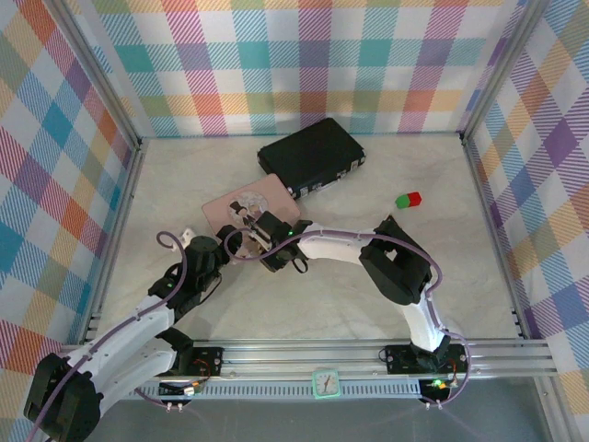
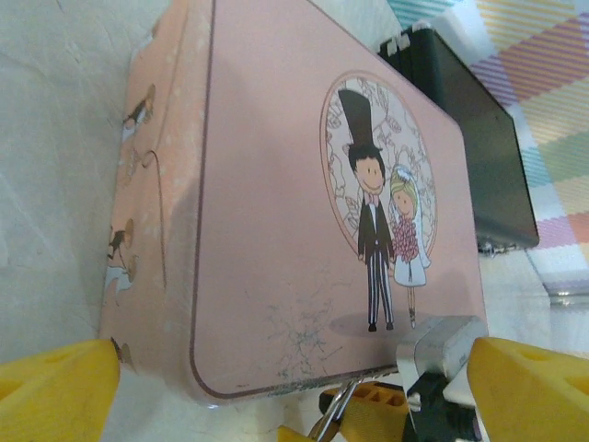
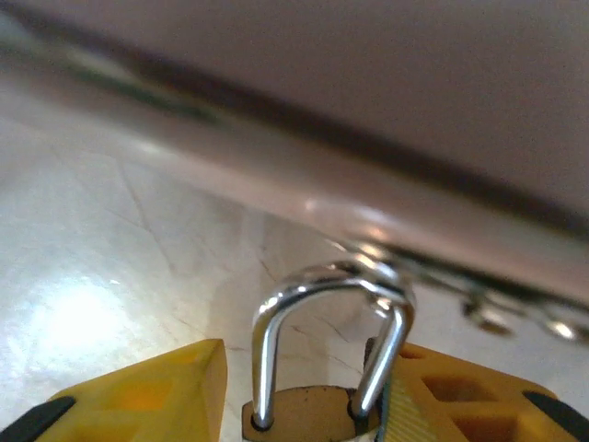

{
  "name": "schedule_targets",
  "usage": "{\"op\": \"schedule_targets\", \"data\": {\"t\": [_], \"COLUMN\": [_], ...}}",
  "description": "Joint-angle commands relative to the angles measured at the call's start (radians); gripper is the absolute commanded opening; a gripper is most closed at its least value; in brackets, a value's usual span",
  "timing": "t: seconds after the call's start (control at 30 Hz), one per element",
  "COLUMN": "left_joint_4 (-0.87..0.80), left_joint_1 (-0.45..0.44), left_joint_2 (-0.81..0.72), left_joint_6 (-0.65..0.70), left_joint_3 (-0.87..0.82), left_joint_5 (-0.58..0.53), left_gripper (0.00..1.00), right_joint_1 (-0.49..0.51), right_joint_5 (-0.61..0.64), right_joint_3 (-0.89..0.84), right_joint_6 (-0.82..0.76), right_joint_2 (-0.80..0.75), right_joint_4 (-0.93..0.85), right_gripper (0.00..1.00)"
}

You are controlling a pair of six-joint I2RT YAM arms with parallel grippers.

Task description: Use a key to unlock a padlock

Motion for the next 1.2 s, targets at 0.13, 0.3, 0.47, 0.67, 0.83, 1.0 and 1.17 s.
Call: {"op": "schedule_targets", "data": {"t": [0.13, 0.3, 0.47, 0.67, 0.83, 1.0, 1.17], "left_joint_4": [-0.134, -0.214, -0.25, -0.077, 0.058, 0.121, 0.139], "left_joint_1": [0.032, 0.038, 0.04, 0.04, 0.04, 0.028, -0.03], "left_joint_2": [-0.12, -0.237, -0.299, -0.204, 0.0, 0.231, 0.393], "left_joint_6": [-0.038, -0.05, -0.032, 0.081, 0.149, 0.19, 0.242], "left_joint_3": [-0.034, -0.051, -0.072, -0.088, -0.049, 0.02, 0.096], "left_joint_5": [-0.062, -0.109, -0.062, 0.118, 0.223, 0.258, 0.161], "left_gripper": [0.96, 0.96, 0.96, 0.89, 0.83, 0.71, 0.66], "right_joint_1": [0.002, 0.001, -0.022, -0.096, -0.173, -0.217, -0.231], "right_joint_5": [-0.177, -0.258, -0.348, -0.458, -0.502, -0.48, -0.466], "right_joint_3": [0.183, 0.277, 0.317, 0.143, -0.05, -0.188, -0.272], "right_joint_6": [-0.116, -0.044, 0.027, 0.184, 0.287, 0.341, 0.367], "right_joint_2": [0.096, 0.14, 0.111, -0.073, -0.228, -0.34, -0.398], "right_joint_4": [0.011, -0.003, -0.09, -0.048, 0.035, 0.09, 0.122], "right_gripper": [0.4, 0.49, 0.61, 0.65, 0.65, 0.65, 0.65]}}
